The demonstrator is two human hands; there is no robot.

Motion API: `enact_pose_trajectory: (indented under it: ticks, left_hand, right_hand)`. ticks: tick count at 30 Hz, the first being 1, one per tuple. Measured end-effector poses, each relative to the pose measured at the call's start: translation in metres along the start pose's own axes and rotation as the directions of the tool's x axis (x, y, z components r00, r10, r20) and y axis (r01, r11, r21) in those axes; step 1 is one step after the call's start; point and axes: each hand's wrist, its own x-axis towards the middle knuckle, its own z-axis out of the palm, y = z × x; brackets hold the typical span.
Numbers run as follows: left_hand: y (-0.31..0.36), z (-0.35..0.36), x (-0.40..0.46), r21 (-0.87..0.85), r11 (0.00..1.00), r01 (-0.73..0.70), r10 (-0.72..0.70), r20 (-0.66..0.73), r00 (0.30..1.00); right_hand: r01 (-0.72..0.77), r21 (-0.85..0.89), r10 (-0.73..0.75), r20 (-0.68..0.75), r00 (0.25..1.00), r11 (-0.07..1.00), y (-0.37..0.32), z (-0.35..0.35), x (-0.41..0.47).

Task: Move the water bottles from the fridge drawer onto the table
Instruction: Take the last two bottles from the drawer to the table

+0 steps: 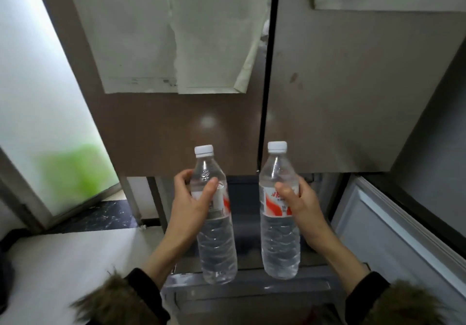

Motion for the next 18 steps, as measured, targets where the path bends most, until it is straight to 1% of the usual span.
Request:
enact_pose_trajectory:
  ticks: [5,9,11,15,18]
  left_hand:
    - [-0.013,-0.025,-0.058,0.078,0.990,0.119,-0.102,-0.191,0.976]
    - [-0.027,-0.058,-0.112,0.147,0.971,0.190,-0.134,-0.326,0.936]
    - [-0.028,-0.077,-0.137,0.139,0.966,0.218,-0.150,-0.386,0.910]
    - [-0.026,-0.115,-0.187,0.100,0.964,0.245,-0.157,-0.528,0.835]
    - [-0.028,-0.151,-0.225,0.055,0.958,0.280,-0.185,-0.631,0.754]
  right_hand:
    - [-0.085,-0.056,0.092,0.141,0.986,0.995,0.019,0.022,-0.035]
    - [-0.076,-0.130,0.112,0.302,0.947,0.989,0.028,0.055,-0.067]
    - [-0.068,-0.148,0.120,0.377,0.919,0.987,0.027,0.078,-0.085]
    - [-0.048,-0.178,0.133,0.502,0.855,0.983,0.026,0.128,-0.123]
    - [0.028,-0.219,0.111,0.597,0.794,0.975,0.025,0.170,-0.155]
